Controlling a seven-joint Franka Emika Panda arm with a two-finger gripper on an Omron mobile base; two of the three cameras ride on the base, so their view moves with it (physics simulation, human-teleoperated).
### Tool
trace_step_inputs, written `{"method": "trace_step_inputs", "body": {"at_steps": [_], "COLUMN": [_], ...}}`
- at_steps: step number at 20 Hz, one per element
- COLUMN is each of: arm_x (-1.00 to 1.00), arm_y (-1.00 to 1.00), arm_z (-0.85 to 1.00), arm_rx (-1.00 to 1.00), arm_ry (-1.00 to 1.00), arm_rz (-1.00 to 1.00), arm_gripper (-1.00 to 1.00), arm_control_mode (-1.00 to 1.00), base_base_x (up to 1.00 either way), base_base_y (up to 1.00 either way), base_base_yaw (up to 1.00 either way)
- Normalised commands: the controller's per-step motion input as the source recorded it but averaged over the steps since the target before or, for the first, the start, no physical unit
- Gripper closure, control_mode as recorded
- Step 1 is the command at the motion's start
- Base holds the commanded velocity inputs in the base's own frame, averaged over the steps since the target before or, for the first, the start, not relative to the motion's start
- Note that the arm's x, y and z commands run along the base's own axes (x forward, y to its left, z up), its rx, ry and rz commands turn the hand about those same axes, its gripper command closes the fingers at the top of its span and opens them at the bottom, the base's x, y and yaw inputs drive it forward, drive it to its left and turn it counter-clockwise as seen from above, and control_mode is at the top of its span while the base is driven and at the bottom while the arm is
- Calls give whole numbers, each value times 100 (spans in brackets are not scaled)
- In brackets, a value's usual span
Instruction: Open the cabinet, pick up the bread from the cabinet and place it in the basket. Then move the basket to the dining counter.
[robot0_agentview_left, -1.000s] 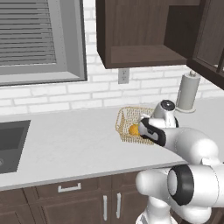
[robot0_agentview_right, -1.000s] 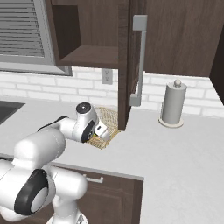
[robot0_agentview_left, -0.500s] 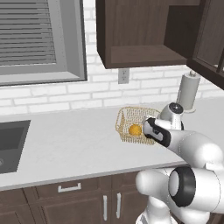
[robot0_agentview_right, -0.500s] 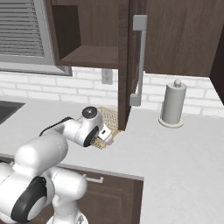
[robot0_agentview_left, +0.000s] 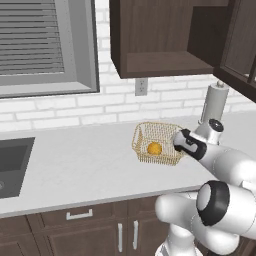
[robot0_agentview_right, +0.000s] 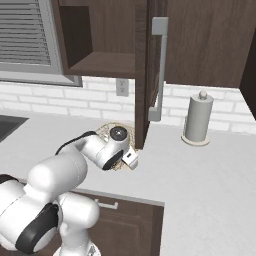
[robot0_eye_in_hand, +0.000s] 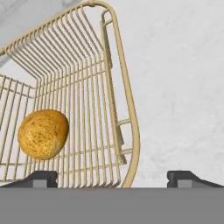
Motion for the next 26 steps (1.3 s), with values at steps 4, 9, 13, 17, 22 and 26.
{"method": "trace_step_inputs", "body": {"at_steps": [4, 9, 13, 17, 22, 26], "arm_x": [0, 0, 5, 3, 10, 19], "arm_y": [-17, -17, -9, -11, -10, -1], "arm_z": [0, 0, 0, 0, 0, 0], "arm_rx": [13, 14, 16, 13, 10, 5], "arm_ry": [0, 0, 0, 0, 0, 0], "arm_rz": [6, 7, 11, 12, 11, 6], "arm_gripper": [-100, -100, -100, -100, -100, -100], "arm_control_mode": [-100, -100, -100, -100, -100, -100], "base_base_x": [0, 0, 0, 0, 0, 0], "base_base_y": [0, 0, 0, 0, 0, 0], "base_base_yaw": [0, 0, 0, 0, 0, 0]}}
